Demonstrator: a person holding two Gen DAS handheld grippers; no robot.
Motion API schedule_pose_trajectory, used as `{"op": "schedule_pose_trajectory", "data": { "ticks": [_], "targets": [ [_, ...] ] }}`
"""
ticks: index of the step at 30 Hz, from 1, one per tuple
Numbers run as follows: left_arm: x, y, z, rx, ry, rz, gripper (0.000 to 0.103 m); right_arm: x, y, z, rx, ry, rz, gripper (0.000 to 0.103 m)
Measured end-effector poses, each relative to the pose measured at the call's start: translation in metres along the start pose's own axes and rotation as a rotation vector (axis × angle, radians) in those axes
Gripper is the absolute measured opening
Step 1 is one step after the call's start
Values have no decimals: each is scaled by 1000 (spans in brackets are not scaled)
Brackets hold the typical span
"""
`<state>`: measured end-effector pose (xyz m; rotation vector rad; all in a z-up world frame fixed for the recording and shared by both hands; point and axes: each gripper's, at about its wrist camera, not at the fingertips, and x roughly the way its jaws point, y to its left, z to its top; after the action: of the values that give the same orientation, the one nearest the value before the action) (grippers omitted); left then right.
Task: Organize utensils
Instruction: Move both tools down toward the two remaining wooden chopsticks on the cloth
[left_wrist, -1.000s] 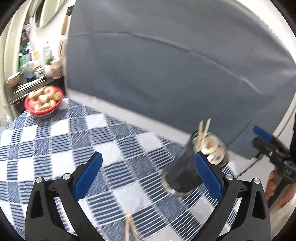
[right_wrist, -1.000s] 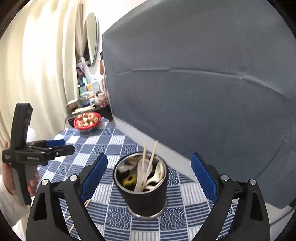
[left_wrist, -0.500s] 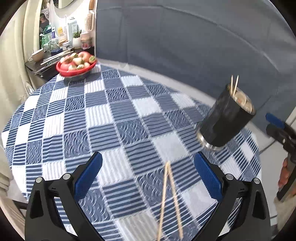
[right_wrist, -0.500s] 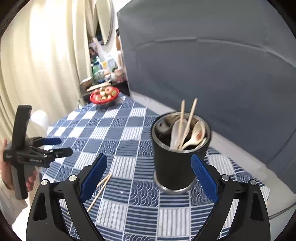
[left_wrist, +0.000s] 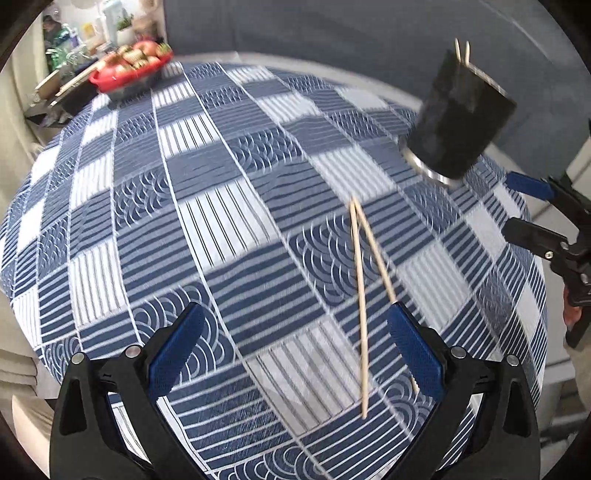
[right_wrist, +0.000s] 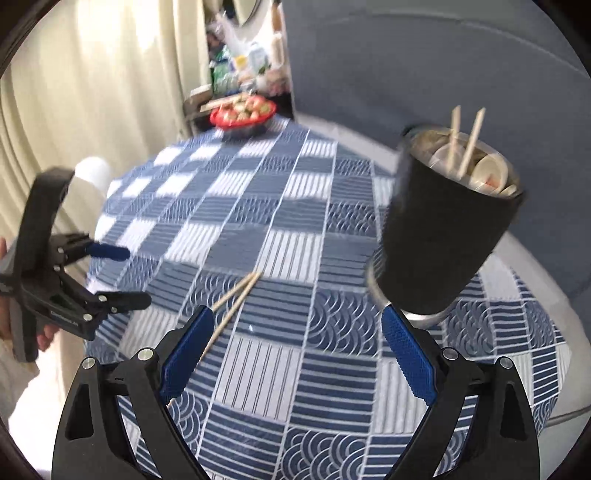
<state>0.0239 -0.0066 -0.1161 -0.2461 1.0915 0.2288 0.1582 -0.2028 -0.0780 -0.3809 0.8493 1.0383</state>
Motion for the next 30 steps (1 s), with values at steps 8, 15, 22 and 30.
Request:
{"op": "schedule_pose_trajectory", "data": {
  "ticks": [8,15,22,30],
  "targets": [
    [19,-4,-16,59,71,-59,97,39,24,-14,-36,125,19,88],
    [34,-6,-17,91,106,-69,97,70,28,-11,5,215,23,88],
    [42,-8,-9,115,107,-76,97,95,33,-5,44,270,21,88],
    [51,-12,-4,216,113,-2,99,114,40,-1,22,303,-62,91]
  ]
}}
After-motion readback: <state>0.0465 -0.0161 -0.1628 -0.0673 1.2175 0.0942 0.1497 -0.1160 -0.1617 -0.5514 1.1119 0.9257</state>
